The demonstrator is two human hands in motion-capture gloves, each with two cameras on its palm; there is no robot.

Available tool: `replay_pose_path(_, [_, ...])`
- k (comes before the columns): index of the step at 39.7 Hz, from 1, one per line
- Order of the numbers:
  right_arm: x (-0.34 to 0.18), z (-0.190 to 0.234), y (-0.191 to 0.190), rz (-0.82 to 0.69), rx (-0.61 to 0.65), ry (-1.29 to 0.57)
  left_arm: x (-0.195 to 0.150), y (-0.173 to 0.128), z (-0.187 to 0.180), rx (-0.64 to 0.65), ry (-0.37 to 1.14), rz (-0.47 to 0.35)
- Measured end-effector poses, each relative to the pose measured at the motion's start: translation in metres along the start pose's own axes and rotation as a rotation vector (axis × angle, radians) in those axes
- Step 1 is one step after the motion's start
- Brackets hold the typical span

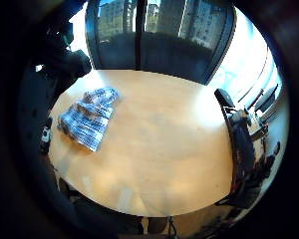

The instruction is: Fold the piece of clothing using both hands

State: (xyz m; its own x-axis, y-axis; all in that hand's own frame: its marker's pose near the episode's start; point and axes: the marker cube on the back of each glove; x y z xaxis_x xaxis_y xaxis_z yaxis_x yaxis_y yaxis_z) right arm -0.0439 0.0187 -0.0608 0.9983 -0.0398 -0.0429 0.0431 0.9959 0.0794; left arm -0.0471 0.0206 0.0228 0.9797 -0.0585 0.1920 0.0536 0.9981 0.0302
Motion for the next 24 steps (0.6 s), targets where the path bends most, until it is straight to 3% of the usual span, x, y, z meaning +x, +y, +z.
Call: replay_pose_path(24, [0.012, 0.003, 0.0, -0.027, -0.007, 0.004, 0.002, -0.008, 0.002, 0.014, 0.021, -0.021])
